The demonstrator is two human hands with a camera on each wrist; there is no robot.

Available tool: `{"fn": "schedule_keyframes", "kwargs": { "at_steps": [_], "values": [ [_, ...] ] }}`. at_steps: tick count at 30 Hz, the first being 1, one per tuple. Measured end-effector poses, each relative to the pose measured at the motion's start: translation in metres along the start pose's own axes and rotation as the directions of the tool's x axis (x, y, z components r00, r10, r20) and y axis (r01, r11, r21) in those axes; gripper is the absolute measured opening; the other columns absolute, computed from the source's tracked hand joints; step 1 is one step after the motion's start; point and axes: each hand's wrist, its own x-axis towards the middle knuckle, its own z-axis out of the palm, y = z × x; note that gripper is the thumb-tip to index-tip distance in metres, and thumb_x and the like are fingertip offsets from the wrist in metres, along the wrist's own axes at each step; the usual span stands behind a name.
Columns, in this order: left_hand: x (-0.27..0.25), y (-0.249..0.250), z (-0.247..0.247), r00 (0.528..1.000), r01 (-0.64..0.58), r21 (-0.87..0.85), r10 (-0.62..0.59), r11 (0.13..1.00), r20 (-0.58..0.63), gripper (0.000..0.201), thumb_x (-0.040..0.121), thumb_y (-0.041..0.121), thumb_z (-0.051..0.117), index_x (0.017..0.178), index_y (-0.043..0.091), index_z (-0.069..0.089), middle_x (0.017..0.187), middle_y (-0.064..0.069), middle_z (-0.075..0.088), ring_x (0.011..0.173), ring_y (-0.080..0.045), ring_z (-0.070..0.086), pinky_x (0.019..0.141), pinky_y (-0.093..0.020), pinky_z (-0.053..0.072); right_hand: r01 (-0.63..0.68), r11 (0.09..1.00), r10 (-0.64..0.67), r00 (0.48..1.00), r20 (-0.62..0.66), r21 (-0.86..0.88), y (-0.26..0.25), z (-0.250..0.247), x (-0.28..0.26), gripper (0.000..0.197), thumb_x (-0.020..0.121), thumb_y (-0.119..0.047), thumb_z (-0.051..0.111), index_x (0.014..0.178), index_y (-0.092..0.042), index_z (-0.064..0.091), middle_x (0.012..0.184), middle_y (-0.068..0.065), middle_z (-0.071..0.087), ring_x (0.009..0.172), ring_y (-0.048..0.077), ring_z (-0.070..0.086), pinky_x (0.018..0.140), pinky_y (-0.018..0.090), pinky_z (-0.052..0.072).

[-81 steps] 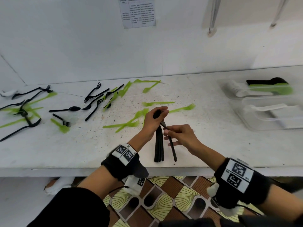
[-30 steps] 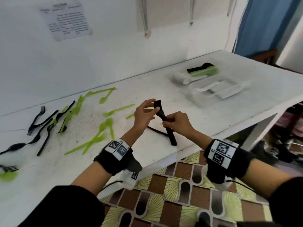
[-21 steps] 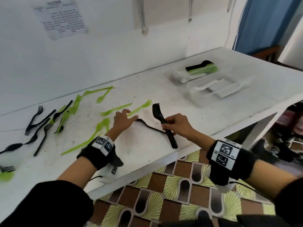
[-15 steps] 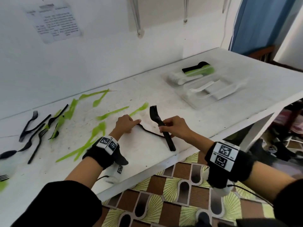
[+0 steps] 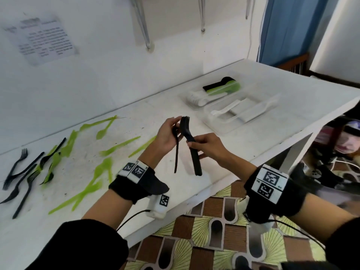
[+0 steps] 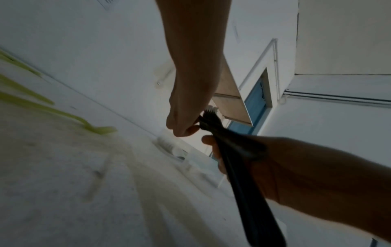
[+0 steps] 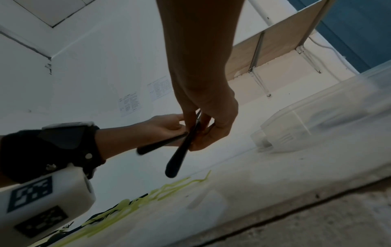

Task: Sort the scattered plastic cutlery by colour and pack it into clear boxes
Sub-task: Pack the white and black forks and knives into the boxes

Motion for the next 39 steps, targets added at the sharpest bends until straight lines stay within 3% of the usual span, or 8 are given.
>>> {"fn": "schedule_keyframes", "kwargs": {
  "at_steps": [3,7,16,20,24,30,35,39],
  "values": [
    [0.010,-0.013,0.026,0.994,-0.102,0.049,0.104,0.994,-0.027,0.018,0.094,0.031,0.053,0.091,0.013,0.054,0.070,0.002,0.051,0.069,-0.009,0.053,0.066,-0.022,0.046,0.006,1.000,-0.005,1.000,-0.025,0.015,-0.002,-0.014,0.000,0.014,0.085,-0.012,0.065,0.097,-0.004,0.069,0.085,0.008,0.065,0.071,0.010,0.063,0.056,0.018,0.056],
    [0.020,-0.029,0.050,0.981,-0.193,0.186,0.196,0.963,0.002,0.019,0.092,0.023,0.058,0.100,0.008,0.051,0.077,0.000,0.053,0.062,-0.005,0.055,0.054,-0.017,0.045,0.013,1.000,-0.013,1.000,-0.012,0.007,0.001,-0.038,0.002,0.015,0.086,-0.011,0.065,0.096,-0.001,0.069,0.081,0.008,0.066,0.068,0.008,0.063,0.053,0.016,0.054],
    [0.035,-0.045,0.117,0.965,-0.260,0.203,0.258,0.944,0.041,0.030,0.089,0.015,0.061,0.113,0.008,0.044,0.086,0.001,0.055,0.076,-0.010,0.055,0.070,-0.019,0.047,0.061,0.995,-0.061,0.998,-0.002,-0.073,0.009,-0.099,0.018,0.020,0.088,-0.010,0.061,0.103,0.001,0.068,0.092,0.013,0.067,0.084,0.024,0.067,0.069,0.025,0.058],
    [0.045,-0.047,0.144,0.947,-0.320,0.197,0.310,0.927,0.080,0.017,0.089,0.009,0.061,0.102,0.015,0.052,0.075,0.000,0.052,0.062,-0.009,0.047,0.066,-0.020,0.045,0.095,0.991,-0.092,0.995,0.035,-0.095,0.012,-0.124,0.027,0.021,0.090,-0.012,0.058,0.105,0.000,0.067,0.091,0.010,0.065,0.083,0.020,0.065,0.069,0.025,0.057],
    [0.058,-0.047,0.163,0.919,-0.394,0.248,0.377,0.885,0.113,0.007,0.093,0.011,0.056,0.093,0.016,0.060,0.065,0.006,0.051,0.060,-0.009,0.041,0.054,-0.016,0.040,0.041,0.998,-0.039,0.998,0.055,-0.046,0.015,-0.143,0.039,0.033,0.098,-0.024,0.046,0.107,0.002,0.064,0.106,0.020,0.064,0.090,0.022,0.062,0.065,0.021,0.054],
    [0.080,-0.047,0.179,0.892,-0.452,0.188,0.435,0.872,0.126,0.010,0.091,0.005,0.057,0.089,0.015,0.059,0.071,0.003,0.051,0.059,-0.008,0.046,0.063,-0.020,0.043,-0.006,0.999,-0.003,0.983,0.184,0.048,0.018,-0.170,0.064,0.030,0.098,-0.021,0.046,0.108,0.002,0.063,0.108,0.018,0.066,0.102,0.029,0.063,0.089,0.037,0.052],
    [0.101,-0.028,0.185,0.897,-0.442,0.247,0.427,0.862,0.117,0.009,0.093,0.013,0.055,0.094,0.021,0.061,0.081,0.012,0.058,0.072,0.000,0.051,0.070,-0.019,0.043,-0.007,0.992,-0.018,0.979,0.202,0.124,0.009,-0.188,0.092,0.026,0.094,-0.022,0.054,0.108,-0.002,0.062,0.089,0.009,0.066,0.078,0.018,0.065,0.067,0.020,0.055],
    [0.124,-0.007,0.172,0.910,-0.415,0.406,0.372,0.814,0.185,0.010,0.093,0.014,0.055,0.099,0.020,0.060,0.081,0.005,0.056,0.069,-0.002,0.054,0.068,-0.017,0.046,0.081,0.997,-0.082,0.985,0.154,0.014,0.002,-0.203,0.126,0.016,0.090,-0.025,0.061,0.097,-0.013,0.066,0.079,-0.001,0.065,0.070,0.009,0.061,0.066,0.021,0.051]
  ]
}}
